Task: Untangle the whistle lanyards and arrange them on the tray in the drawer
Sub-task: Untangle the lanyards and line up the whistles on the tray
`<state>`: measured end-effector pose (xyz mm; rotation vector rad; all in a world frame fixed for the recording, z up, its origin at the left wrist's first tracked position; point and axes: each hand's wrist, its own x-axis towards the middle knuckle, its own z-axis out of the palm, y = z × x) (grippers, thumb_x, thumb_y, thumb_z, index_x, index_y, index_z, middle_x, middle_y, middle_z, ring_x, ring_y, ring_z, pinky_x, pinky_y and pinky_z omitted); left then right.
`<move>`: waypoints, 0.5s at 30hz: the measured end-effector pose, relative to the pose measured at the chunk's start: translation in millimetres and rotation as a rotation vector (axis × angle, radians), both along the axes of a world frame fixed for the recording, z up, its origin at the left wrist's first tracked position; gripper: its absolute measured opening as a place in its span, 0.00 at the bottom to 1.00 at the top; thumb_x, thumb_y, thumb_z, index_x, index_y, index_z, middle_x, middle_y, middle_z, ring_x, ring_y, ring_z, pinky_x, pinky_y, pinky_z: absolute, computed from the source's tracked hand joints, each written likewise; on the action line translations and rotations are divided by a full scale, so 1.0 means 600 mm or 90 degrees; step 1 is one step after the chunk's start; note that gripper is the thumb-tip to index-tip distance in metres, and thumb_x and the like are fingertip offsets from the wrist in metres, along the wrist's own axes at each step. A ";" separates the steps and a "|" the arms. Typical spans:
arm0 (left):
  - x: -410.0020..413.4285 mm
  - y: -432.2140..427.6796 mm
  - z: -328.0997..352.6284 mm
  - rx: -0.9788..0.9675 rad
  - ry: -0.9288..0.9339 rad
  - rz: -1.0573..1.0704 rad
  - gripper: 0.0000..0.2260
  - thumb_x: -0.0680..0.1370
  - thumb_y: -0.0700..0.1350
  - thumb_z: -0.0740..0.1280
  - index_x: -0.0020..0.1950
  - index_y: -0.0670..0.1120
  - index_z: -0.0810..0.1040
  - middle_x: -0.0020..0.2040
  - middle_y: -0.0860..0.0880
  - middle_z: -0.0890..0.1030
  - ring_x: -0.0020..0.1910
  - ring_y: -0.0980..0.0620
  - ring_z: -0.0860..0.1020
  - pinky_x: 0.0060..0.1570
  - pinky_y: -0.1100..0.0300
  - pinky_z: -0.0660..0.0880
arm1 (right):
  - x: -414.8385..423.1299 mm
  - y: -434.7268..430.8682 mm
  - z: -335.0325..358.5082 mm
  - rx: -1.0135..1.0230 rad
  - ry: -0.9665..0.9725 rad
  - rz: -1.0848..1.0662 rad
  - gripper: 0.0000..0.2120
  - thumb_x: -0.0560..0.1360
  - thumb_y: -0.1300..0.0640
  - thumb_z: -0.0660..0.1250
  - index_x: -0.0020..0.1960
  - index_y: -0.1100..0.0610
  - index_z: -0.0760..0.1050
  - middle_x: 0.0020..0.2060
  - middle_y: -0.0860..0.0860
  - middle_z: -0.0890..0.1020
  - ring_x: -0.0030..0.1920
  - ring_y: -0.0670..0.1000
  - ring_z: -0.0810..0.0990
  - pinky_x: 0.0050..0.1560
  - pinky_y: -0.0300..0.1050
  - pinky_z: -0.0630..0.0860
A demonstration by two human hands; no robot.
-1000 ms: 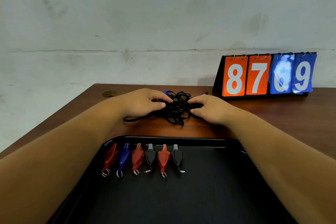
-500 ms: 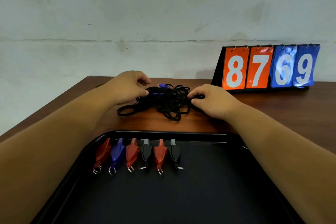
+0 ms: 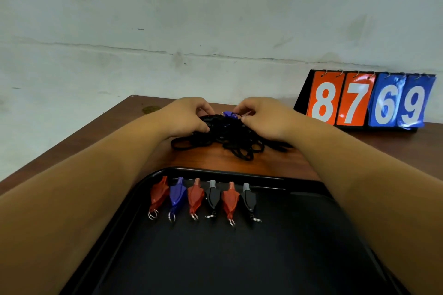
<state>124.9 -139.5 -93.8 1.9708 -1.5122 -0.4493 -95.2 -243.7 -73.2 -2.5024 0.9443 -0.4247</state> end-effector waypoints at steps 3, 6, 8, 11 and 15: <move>0.001 0.004 -0.004 -0.030 0.039 -0.016 0.16 0.76 0.37 0.76 0.58 0.56 0.84 0.51 0.54 0.85 0.48 0.53 0.84 0.46 0.60 0.77 | 0.041 -0.004 -0.019 0.009 -0.026 0.002 0.19 0.87 0.60 0.58 0.73 0.48 0.78 0.71 0.48 0.80 0.67 0.50 0.78 0.59 0.39 0.70; 0.006 0.006 -0.016 -0.067 0.065 -0.023 0.14 0.79 0.37 0.73 0.54 0.56 0.86 0.50 0.55 0.87 0.47 0.53 0.86 0.49 0.58 0.81 | 0.063 -0.016 -0.046 0.018 -0.030 0.003 0.19 0.88 0.61 0.55 0.75 0.50 0.76 0.71 0.49 0.80 0.70 0.51 0.77 0.61 0.39 0.68; 0.014 0.003 -0.025 -0.085 0.090 -0.013 0.12 0.80 0.38 0.72 0.51 0.56 0.87 0.50 0.53 0.88 0.48 0.49 0.87 0.53 0.52 0.85 | 0.065 -0.021 -0.062 0.013 -0.043 -0.007 0.18 0.89 0.59 0.56 0.71 0.48 0.79 0.68 0.48 0.82 0.68 0.51 0.78 0.60 0.40 0.69; 0.020 -0.002 -0.032 -0.112 0.096 0.005 0.11 0.81 0.39 0.72 0.53 0.56 0.86 0.51 0.53 0.87 0.47 0.48 0.88 0.51 0.51 0.86 | 0.059 -0.026 -0.074 -0.029 -0.053 -0.008 0.17 0.88 0.58 0.58 0.67 0.47 0.82 0.69 0.46 0.82 0.68 0.50 0.77 0.60 0.39 0.68; 0.016 -0.006 -0.037 -0.116 0.070 0.038 0.10 0.80 0.40 0.71 0.51 0.56 0.86 0.45 0.54 0.89 0.40 0.57 0.86 0.47 0.58 0.82 | 0.060 -0.025 -0.078 -0.043 -0.040 0.007 0.14 0.87 0.55 0.61 0.63 0.45 0.84 0.67 0.46 0.83 0.67 0.50 0.78 0.61 0.43 0.72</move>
